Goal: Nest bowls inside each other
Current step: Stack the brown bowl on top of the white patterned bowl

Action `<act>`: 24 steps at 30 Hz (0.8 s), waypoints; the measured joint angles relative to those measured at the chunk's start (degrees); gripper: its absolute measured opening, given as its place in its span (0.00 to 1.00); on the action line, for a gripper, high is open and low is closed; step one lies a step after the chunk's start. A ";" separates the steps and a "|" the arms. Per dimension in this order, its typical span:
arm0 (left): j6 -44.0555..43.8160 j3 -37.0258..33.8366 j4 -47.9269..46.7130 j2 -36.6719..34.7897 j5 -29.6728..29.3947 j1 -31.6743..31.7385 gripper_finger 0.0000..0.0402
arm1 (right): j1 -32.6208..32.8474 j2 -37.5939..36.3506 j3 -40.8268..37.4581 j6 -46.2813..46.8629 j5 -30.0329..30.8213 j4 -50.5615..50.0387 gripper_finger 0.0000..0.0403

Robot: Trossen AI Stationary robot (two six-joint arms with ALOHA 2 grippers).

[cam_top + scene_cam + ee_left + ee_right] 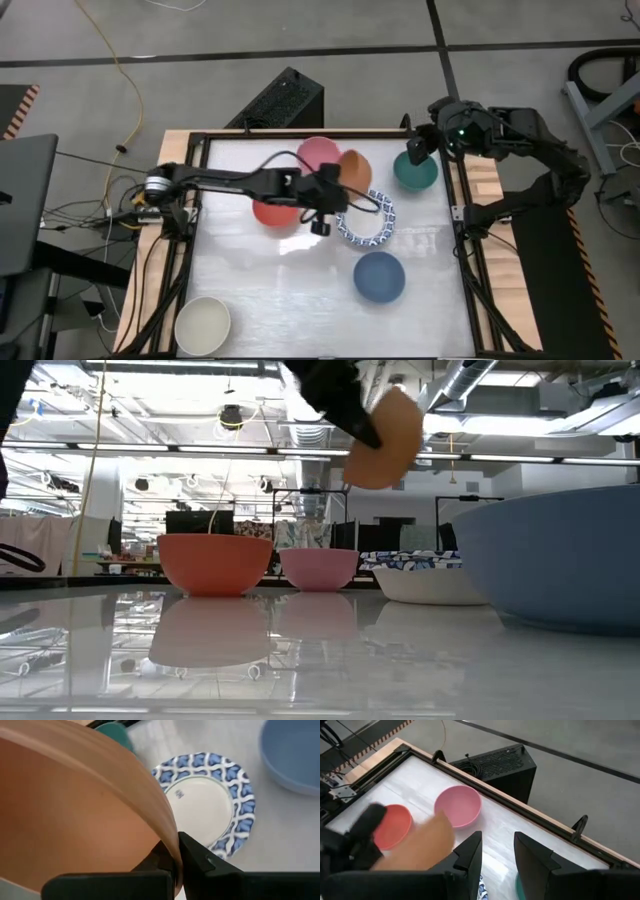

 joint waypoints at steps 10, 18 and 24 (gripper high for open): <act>4.67 8.75 -4.59 11.87 1.48 -0.54 0.00 | 0.02 0.04 0.00 -0.28 0.02 -1.66 0.33; 7.34 8.76 -6.41 15.82 3.87 -1.44 0.00 | 0.02 0.04 0.00 -0.05 0.07 -2.95 0.33; 13.53 8.79 -7.46 16.49 3.65 -2.96 0.00 | 0.02 0.04 0.00 -0.03 0.12 -2.98 0.33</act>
